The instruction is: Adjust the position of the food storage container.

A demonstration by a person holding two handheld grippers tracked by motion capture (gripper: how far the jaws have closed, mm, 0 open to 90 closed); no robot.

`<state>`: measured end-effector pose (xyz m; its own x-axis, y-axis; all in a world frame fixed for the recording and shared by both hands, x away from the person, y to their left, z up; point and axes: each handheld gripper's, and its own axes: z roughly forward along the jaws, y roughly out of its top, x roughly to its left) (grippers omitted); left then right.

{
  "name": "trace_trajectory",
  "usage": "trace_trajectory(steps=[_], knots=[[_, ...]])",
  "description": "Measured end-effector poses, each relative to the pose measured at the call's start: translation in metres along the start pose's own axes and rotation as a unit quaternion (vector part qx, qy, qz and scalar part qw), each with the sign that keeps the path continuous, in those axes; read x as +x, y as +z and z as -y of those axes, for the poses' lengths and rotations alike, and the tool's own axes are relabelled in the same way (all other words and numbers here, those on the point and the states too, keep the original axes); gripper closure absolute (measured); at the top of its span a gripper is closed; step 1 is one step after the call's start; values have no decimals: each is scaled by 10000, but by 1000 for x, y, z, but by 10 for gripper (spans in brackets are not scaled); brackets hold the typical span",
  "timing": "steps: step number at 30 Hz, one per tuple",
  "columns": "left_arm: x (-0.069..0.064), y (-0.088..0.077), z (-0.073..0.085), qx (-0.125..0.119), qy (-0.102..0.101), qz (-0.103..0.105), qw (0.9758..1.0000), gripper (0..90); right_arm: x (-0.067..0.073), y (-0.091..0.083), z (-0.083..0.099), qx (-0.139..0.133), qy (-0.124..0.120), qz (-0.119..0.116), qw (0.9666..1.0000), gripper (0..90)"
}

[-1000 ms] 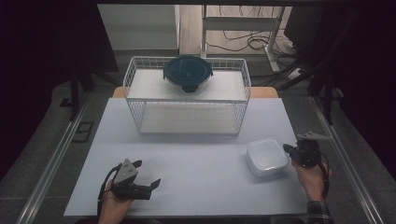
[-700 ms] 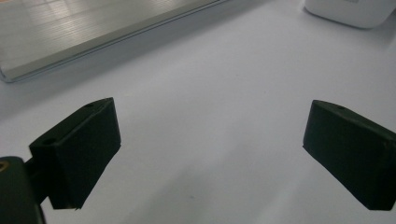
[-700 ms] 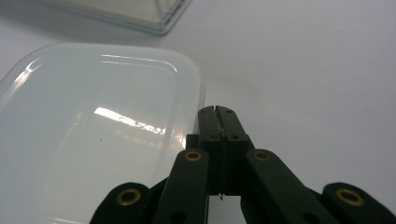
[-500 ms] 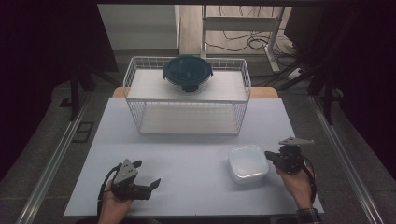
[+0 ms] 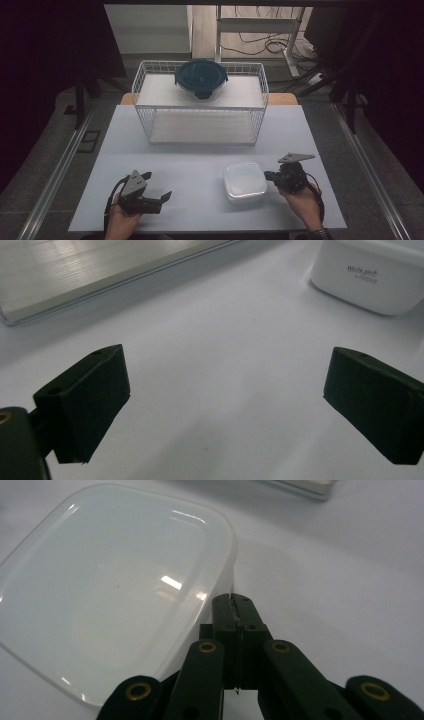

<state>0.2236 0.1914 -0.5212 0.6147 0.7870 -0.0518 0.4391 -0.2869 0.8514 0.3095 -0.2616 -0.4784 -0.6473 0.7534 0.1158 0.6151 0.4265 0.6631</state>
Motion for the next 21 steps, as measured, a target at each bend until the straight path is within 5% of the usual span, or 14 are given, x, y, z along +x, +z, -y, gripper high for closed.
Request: trace_trajectory(steps=[21], knots=[[7,-4,1,88,-147,-54,9998,59,70,31,-12,56,-555,-1016,9933,893]])
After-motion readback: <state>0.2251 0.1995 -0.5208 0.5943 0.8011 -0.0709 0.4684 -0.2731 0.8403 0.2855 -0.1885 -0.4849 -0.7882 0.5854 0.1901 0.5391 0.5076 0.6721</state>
